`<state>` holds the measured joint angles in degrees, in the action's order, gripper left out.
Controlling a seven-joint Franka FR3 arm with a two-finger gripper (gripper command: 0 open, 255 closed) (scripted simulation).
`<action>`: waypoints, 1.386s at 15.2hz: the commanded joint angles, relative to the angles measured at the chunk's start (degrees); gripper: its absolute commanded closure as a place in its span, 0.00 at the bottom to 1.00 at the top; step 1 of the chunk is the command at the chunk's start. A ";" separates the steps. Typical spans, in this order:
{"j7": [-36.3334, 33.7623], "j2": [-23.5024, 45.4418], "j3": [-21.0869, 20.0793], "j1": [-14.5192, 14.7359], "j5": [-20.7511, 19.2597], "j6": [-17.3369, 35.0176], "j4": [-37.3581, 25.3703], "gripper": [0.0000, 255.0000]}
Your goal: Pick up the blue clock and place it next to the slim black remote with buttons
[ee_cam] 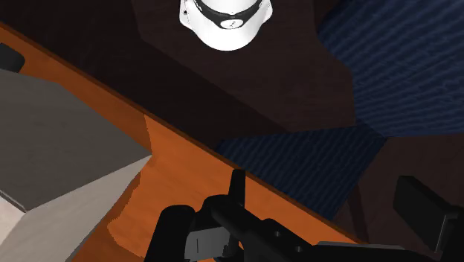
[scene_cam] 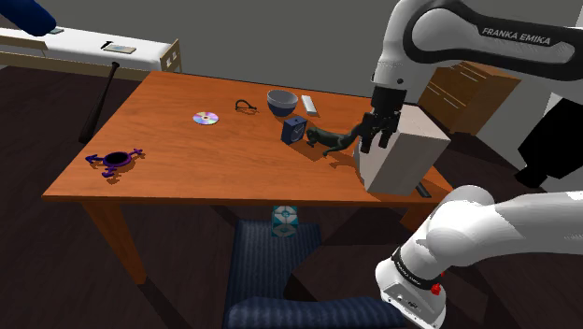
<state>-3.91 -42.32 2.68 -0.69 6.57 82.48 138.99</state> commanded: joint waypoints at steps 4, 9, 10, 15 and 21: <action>-5.84 4.97 -2.31 -0.99 1.73 5.66 -0.81 0.00; -15.32 14.10 -5.46 -2.78 3.26 14.39 -3.73 0.00; -17.19 16.00 -5.98 -3.15 3.36 15.99 -4.52 0.00; -26.58 25.67 -7.92 -5.03 2.89 23.10 -9.46 0.00; -37.81 37.15 -8.68 -6.98 0.54 29.42 -17.17 0.00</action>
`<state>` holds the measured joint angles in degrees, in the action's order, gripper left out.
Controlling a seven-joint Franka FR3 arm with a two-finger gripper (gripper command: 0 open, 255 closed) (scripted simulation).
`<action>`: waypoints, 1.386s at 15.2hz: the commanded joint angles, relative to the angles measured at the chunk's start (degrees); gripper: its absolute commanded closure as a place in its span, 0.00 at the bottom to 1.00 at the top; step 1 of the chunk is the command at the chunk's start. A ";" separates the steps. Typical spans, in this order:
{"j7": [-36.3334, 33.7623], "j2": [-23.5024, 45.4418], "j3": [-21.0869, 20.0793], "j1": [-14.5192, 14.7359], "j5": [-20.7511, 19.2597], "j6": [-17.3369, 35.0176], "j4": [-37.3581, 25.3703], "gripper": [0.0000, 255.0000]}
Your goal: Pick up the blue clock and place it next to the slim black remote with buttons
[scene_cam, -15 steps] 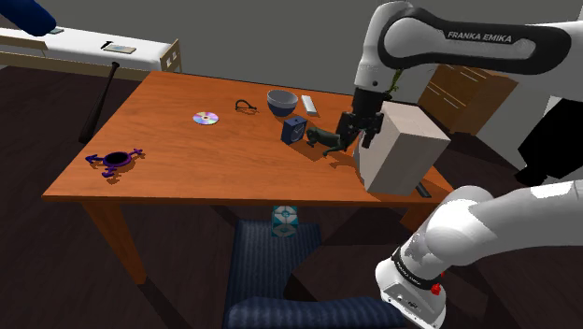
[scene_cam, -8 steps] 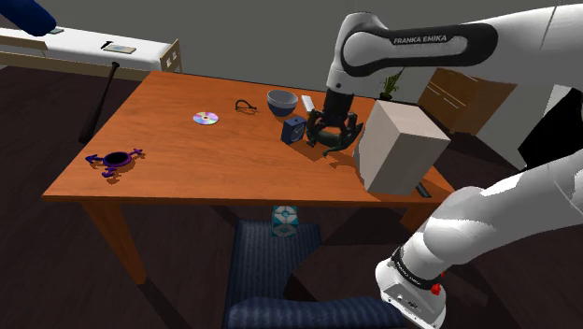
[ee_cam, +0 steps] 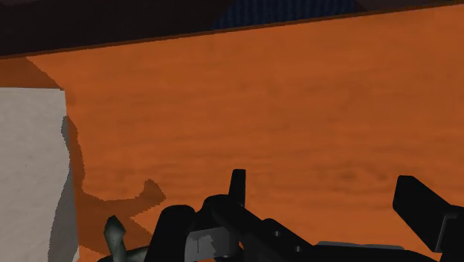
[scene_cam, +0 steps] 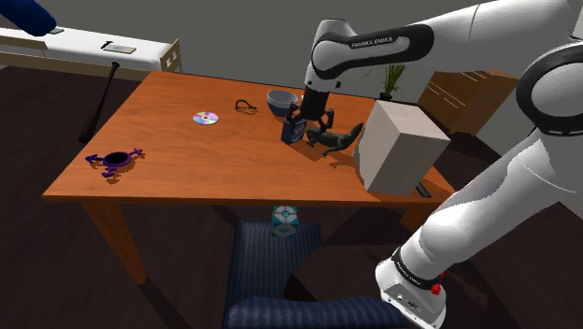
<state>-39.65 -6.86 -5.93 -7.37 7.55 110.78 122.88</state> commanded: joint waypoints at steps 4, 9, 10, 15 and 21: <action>-9.35 9.04 0.43 -1.22 -2.58 3.94 -7.08 0.00; -17.88 17.78 2.15 -1.93 -5.17 6.01 -15.40 0.00; -19.49 19.47 2.60 -2.05 -5.62 6.25 -17.16 0.00; -27.00 27.67 5.25 -2.62 -7.37 6.68 -26.35 0.00; -29.63 31.83 6.40 -2.88 -7.78 9.12 -28.57 0.00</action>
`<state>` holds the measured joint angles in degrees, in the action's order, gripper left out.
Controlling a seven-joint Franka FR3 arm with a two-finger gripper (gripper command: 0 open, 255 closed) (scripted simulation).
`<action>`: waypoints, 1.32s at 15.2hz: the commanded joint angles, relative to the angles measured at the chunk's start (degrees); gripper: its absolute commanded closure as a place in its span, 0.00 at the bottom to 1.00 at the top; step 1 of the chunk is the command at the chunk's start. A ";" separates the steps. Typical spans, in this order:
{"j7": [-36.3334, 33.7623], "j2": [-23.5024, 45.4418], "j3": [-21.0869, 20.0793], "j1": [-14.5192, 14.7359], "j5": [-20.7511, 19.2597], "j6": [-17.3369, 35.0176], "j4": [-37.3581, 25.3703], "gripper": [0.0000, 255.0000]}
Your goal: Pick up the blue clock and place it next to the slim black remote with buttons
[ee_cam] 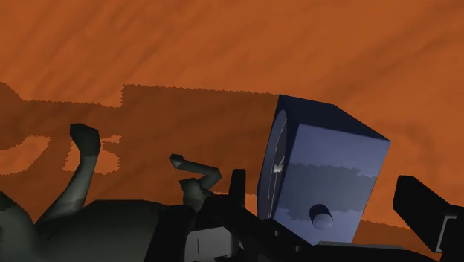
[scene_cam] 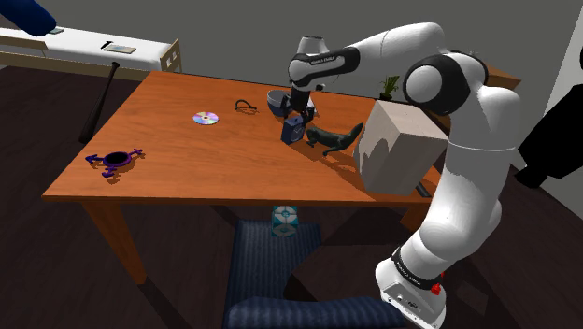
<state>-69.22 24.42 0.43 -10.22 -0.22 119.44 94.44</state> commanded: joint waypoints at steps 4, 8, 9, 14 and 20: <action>-0.06 1.70 0.04 -0.04 0.00 2.71 0.97 0.00; -0.06 1.71 0.04 -0.04 0.00 2.70 0.95 0.00; -0.06 1.71 0.04 -0.04 0.00 2.70 0.95 0.00; -0.06 1.71 0.04 -0.04 0.00 2.69 0.95 1.00; -0.04 1.72 0.05 -0.05 0.00 2.68 0.93 1.00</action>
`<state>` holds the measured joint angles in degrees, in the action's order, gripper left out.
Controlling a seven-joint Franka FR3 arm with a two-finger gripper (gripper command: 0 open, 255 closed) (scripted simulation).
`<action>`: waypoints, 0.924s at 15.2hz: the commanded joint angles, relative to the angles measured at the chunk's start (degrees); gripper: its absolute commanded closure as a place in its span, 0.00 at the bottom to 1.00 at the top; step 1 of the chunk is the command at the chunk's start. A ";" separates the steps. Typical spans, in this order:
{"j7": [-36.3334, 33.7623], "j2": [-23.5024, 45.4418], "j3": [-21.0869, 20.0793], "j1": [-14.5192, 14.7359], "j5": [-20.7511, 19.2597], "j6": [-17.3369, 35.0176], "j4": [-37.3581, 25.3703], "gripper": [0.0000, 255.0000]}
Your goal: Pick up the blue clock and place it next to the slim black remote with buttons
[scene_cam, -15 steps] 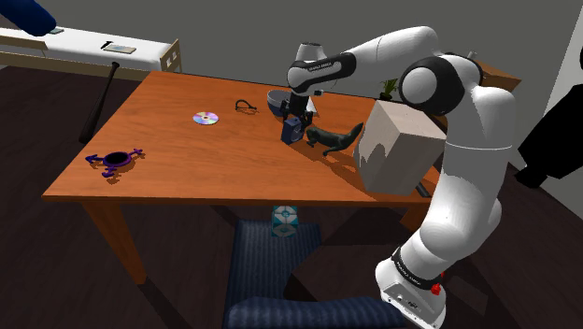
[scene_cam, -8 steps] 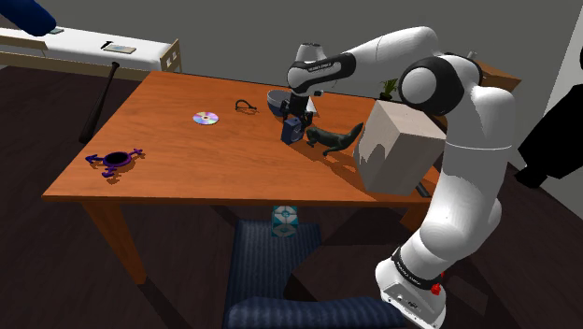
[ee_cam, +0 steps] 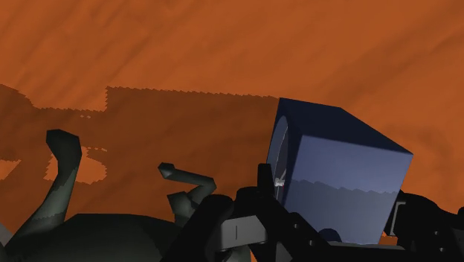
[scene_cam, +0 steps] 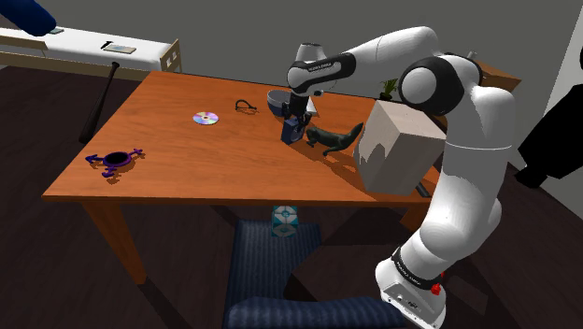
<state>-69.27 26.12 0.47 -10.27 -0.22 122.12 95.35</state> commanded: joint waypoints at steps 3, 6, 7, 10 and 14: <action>-0.01 -0.32 0.00 0.01 -0.01 -0.60 -0.25 1.00; 0.00 -1.23 0.00 0.01 -0.01 -2.52 -1.25 1.00; 0.00 -1.52 0.00 0.01 -0.01 -3.16 -1.61 1.00; 0.01 -2.31 0.00 0.01 -0.01 -5.13 -2.77 1.00; 0.02 -3.23 0.01 0.01 -0.01 -7.81 -4.54 1.00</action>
<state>-69.30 23.25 0.46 -10.21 -0.23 115.10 91.22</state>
